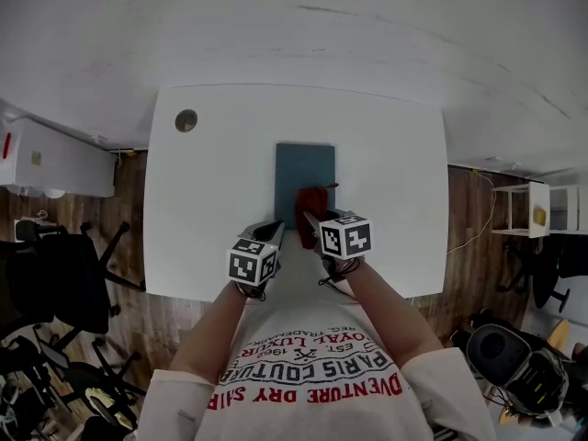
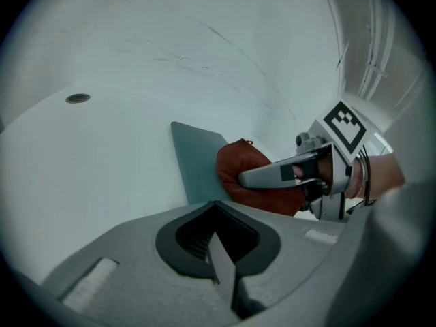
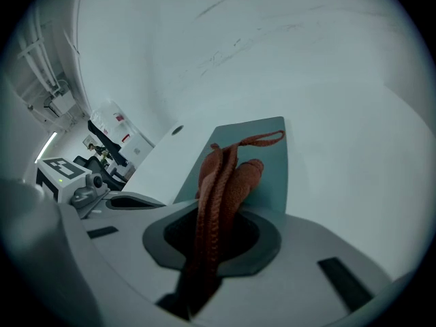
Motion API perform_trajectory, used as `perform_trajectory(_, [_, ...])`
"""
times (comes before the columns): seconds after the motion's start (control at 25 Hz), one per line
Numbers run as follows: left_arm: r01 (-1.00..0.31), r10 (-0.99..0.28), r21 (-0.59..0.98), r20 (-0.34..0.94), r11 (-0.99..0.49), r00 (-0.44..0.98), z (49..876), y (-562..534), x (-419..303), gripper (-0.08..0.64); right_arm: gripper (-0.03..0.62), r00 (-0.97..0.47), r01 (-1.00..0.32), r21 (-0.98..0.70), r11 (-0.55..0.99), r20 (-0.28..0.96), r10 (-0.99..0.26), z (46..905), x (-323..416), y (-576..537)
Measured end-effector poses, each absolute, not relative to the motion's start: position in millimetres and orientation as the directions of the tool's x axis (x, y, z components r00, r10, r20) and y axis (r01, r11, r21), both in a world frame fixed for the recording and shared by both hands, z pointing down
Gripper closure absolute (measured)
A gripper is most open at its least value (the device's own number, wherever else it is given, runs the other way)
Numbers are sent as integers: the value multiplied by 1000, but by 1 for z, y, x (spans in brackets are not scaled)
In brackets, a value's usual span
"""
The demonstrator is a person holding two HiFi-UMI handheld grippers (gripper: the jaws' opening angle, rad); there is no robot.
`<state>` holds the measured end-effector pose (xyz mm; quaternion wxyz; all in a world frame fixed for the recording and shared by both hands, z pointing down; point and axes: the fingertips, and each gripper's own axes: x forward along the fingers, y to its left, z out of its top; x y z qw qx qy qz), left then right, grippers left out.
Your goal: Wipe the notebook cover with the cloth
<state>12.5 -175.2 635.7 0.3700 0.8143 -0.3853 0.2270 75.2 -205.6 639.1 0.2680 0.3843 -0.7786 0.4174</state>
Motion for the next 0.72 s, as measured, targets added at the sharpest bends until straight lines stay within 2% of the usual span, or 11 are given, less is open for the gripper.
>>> perform_trajectory(0.44, [-807, -479, 396, 657, -438, 582, 634, -174, 13, 551, 520, -513, -859, -450, 246, 744, -428, 640, 126, -204])
perform_trajectory(0.72, [-811, -485, 386, 658, -439, 576, 636, -174, 14, 551, 522, -433, -901, -383, 201, 779, -454, 641, 159, -201])
